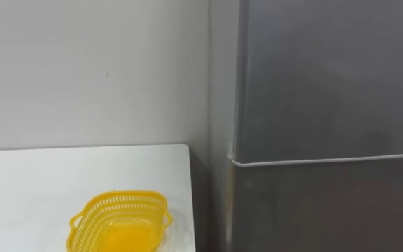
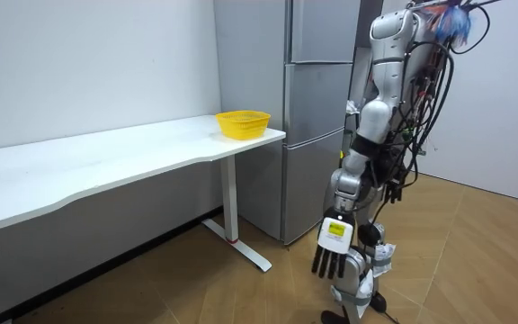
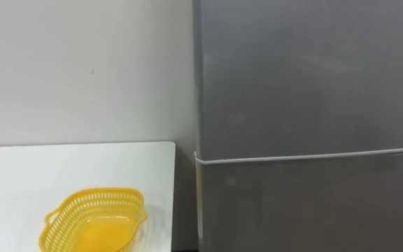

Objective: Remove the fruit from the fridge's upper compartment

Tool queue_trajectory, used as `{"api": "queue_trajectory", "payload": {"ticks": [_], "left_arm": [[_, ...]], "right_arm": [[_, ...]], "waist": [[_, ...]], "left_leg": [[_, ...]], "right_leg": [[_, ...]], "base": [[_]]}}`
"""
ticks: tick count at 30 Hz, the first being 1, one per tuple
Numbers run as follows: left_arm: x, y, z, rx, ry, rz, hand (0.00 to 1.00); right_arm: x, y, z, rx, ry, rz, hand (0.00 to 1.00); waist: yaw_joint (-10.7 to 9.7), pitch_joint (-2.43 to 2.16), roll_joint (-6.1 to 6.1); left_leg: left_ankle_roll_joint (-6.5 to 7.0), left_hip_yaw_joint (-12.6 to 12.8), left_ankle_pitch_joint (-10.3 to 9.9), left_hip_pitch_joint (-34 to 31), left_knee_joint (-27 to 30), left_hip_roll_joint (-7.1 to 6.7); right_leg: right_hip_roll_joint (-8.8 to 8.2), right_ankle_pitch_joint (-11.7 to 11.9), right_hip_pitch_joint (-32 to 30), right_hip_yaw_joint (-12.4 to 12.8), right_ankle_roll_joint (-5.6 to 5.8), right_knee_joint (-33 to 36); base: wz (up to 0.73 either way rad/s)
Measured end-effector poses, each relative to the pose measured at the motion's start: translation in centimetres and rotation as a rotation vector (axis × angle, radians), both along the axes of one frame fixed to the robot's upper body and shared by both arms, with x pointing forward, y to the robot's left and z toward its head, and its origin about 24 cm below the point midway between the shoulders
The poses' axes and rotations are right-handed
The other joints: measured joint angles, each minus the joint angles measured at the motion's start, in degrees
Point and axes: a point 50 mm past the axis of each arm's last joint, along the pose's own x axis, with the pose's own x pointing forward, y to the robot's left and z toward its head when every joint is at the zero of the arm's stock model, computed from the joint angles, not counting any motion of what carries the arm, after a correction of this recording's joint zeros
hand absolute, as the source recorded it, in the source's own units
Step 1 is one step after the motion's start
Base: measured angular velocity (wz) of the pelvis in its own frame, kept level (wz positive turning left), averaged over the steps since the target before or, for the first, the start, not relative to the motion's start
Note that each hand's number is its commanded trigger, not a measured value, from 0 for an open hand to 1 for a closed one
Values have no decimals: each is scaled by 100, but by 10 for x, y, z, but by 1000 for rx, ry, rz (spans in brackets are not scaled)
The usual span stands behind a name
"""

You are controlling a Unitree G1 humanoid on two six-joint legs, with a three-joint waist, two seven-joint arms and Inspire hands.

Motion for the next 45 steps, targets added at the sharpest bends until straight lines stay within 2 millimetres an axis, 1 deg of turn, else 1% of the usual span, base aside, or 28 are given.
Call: {"api": "queue_trajectory", "payload": {"ticks": [2,3,5,6,7,9,11,12,15,16,17,18,20,21,23,24,25,26,27,29,32,34,36,37,39,41,42,45], "left_arm": [[19,11,4,62,-121,242,0],[27,15,7,80,-162,293,0],[58,29,15,148,-313,428,0],[66,31,18,162,-347,463,0],[79,36,24,179,-413,541,0],[96,45,36,208,-500,636,0],[108,60,51,264,-582,758,0],[110,63,55,281,-594,777,0],[121,78,76,393,-651,829,0],[125,84,86,443,-675,837,0],[128,86,92,472,-690,831,0],[134,90,105,529,-730,819,0],[145,98,135,654,-824,798,0],[147,101,144,693,-849,794,0],[156,107,185,883,-970,738,0],[157,108,194,929,-1000,720,0],[160,107,213,1009,-1065,687,0],[161,107,222,1048,-1094,669,0],[164,105,240,1118,-1159,635,0],[166,101,270,1211,-1290,574,0],[169,91,293,1205,-1432,522,0],[173,84,301,1175,-1502,461,0],[177,79,307,1142,-1562,394,0],[181,72,310,1107,-1604,340,0],[189,60,314,1032,-1671,243,0],[196,46,320,941,-1754,106,0],[198,43,321,922,-1773,74,0],[207,27,331,759,-1902,-24,0]], "right_arm": [[1,-3,1,-19,-21,-46,0],[1,-4,1,-25,-26,-46,0],[1,-7,2,-45,-35,-48,0],[1,-7,2,-47,-36,-49,0],[1,-8,2,-53,-40,-52,0],[1,-9,2,-57,-44,-56,0],[3,-11,3,-69,-66,-77,0],[2,-11,3,-74,-68,-77,0],[-3,-12,4,-94,-83,-78,0],[-4,-12,4,-94,-91,-78,0],[-5,-12,4,-93,-92,-75,0],[-4,-11,4,-95,-105,-65,0],[-7,-11,5,-106,-113,-65,0],[-7,-11,5,-108,-117,-65,0],[-8,-10,4,-112,-117,-63,0],[-9,-10,4,-112,-115,-67,0],[-10,-10,4,-112,-112,-73,0],[-12,-10,4,-112,-109,-74,0],[-14,-10,4,-112,-104,-74,0],[-19,-9,4,-106,-90,-75,0],[-27,-7,4,-94,-60,-62,0],[-28,-6,4,-84,-49,-56,0],[-26,-6,4,-61,-46,-58,0],[-22,-5,3,-48,-53,-56,0],[-21,-5,3,-27,-47,-58,0],[-17,-4,3,-15,-53,-60,0],[-16,-4,2,-12,-56,-60,0],[-13,-3,2,11,-51,-58,0]], "waist": [[16,2,13],[19,2,15],[116,-3,42],[140,-7,56],[217,-15,84],[256,-44,135],[276,-59,180],[276,-62,184],[297,-67,197],[338,-67,199],[368,-66,200],[424,-66,207],[443,-58,231],[466,-61,240],[454,-59,246],[456,-59,250],[444,-55,264],[427,-55,267],[420,-58,273],[398,-38,242],[349,-29,261],[345,-22,272],[265,-21,281],[229,-19,283],[192,-18,282],[99,-19,270],[82,-19,269],[-54,-12,260]], "left_leg": [[-1,-16,0,-2,0,3],[-1,-16,1,-2,-1,4],[-2,3,1,0,-10,5],[-1,13,1,-2,-17,5],[-2,57,0,-4,-35,8],[-1,70,0,2,-66,5],[-1,73,0,-8,-74,0],[-1,72,0,-6,-76,-1],[-1,74,0,16,-80,0],[-1,73,0,23,-77,-1],[-1,72,0,27,-76,0],[-1,73,0,36,-74,0],[0,70,-1,35,-98,-1],[0,70,-1,35,-107,0],[0,62,-2,42,-108,0],[0,62,-2,48,-109,-2],[1,53,-2,44,-103,-7],[4,32,-4,36,-101,-13],[6,-26,-5,-6,-73,-24],[9,-140,-4,-30,-55,-36],[9,-243,-4,-51,0,-47],[9,-244,-4,-82,29,-45],[9,-257,-3,-98,45,-43],[9,-259,-3,-101,51,-44],[9,-246,-3,-102,50,-45],[10,-261,-2,-102,58,-46],[10,-263,-2,-102,60,-46],[10,-288,-2,-143,82,-47]], "right_leg": [[-4,0,-3,-2,-1,12],[-3,1,-2,-2,-3,12],[2,11,-15,19,-9,16],[5,12,-29,39,-8,19],[17,25,-61,93,-8,19],[42,38,-75,90,-9,8],[45,39,-95,84,-7,6],[46,40,-94,88,-5,10],[48,41,-100,103,-4,20],[49,41,-101,105,-4,30],[51,41,-102,107,-4,33],[56,41,-103,135,-4,32],[56,41,-118,134,-4,42],[55,41,-134,128,-5,61],[50,35,-149,135,-10,109],[47,34,-142,133,-10,116],[35,29,-139,114,-10,105],[28,26,-137,94,-8,98],[24,25,-139,80,-6,94],[21,25,-131,37,-6,89],[4,25,-105,-27,-6,78],[3,25,-113,-45,-7,86],[0,25,-107,-54,-8,87],[1,24,-102,-55,-8,87],[3,25,-105,-56,-8,94],[2,25,-106,-62,-8,95],[3,25,-107,-60,-8,93],[3,25,-117,-60,-8,73]], "base": [[0],[0],[-6],[-17],[-16],[-11],[-5],[0],[-2],[-6],[-9],[-6],[-2],[0],[-2],[0],[0],[10],[14],[14],[14],[6],[6],[3],[0],[0],[0],[3]]}}
